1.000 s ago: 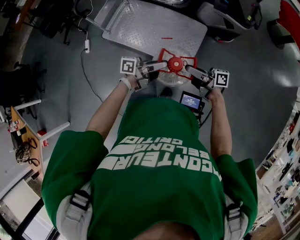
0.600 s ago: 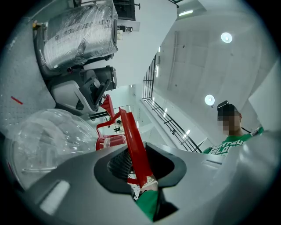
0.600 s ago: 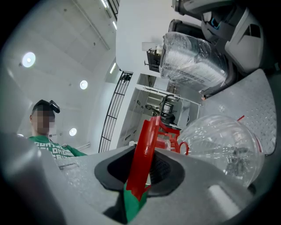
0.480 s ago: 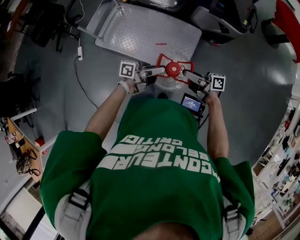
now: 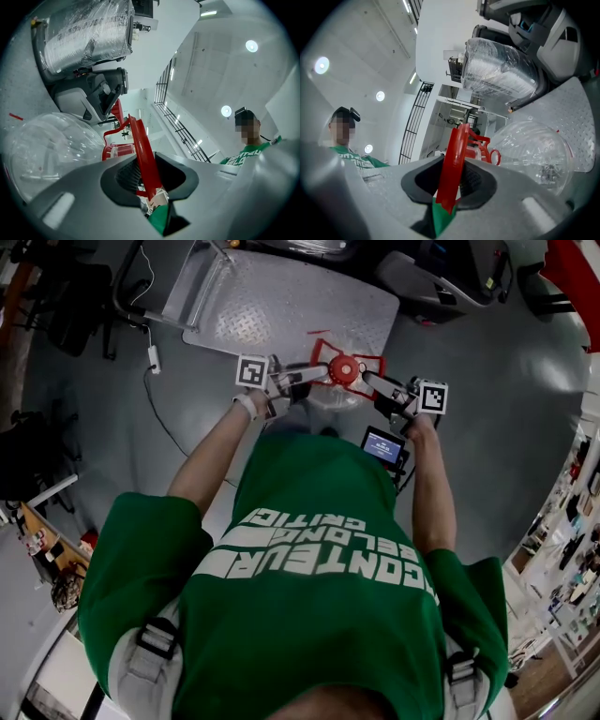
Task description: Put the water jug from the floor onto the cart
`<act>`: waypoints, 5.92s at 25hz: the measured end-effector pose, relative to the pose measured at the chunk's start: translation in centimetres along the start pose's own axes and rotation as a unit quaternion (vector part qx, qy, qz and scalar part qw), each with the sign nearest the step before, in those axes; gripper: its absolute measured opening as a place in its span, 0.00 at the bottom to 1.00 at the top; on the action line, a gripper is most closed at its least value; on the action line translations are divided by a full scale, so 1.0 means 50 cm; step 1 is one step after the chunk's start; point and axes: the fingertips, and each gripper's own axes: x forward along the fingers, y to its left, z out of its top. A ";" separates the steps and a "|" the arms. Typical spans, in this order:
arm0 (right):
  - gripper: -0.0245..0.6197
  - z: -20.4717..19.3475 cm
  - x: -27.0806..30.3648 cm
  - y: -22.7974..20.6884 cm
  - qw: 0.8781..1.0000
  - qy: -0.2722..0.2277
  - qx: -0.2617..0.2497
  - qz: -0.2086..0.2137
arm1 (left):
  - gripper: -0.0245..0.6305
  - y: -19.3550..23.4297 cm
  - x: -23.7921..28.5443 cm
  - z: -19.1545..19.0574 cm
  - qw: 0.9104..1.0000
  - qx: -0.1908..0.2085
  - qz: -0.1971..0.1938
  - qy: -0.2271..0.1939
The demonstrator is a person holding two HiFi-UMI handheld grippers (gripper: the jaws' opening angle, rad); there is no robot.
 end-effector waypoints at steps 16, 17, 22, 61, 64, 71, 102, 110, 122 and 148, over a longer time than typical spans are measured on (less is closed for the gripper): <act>0.10 0.165 0.134 -0.117 0.997 -0.053 0.020 -0.050 | 0.15 0.112 -0.058 0.207 0.999 -0.033 0.014 0.029; 0.10 0.174 0.141 -0.125 0.997 -0.056 0.019 -0.052 | 0.15 0.117 -0.058 0.219 0.999 -0.037 0.010 0.030; 0.10 0.196 0.164 -0.174 0.995 -0.062 0.028 -0.067 | 0.14 0.168 -0.073 0.259 0.998 -0.053 0.025 0.034; 0.07 0.247 0.178 -0.527 0.984 -0.034 0.134 -0.113 | 0.12 0.556 -0.117 0.325 0.974 -0.074 0.211 -0.043; 0.07 0.246 0.178 -0.542 0.984 -0.032 0.134 -0.114 | 0.12 0.570 -0.122 0.321 0.973 -0.077 0.213 -0.042; 0.07 0.229 0.163 -0.583 0.978 -0.038 0.151 -0.137 | 0.11 0.596 -0.146 0.317 0.970 -0.091 0.215 -0.074; 0.26 0.177 0.053 -0.584 0.951 -0.105 0.128 -0.263 | 0.20 0.556 -0.252 0.377 0.944 0.047 0.298 -0.134; 0.26 0.173 0.016 -0.480 0.951 -0.117 0.074 -0.275 | 0.05 0.439 -0.271 0.348 0.945 0.094 0.283 -0.131; 0.03 0.165 -0.007 -0.217 0.925 -0.036 -0.174 -0.335 | 0.05 0.198 -0.208 0.242 0.949 0.181 0.247 -0.074; 0.03 0.192 -0.091 0.090 0.811 0.078 -0.461 -0.350 | 0.05 -0.053 -0.016 0.235 0.889 0.384 0.250 0.002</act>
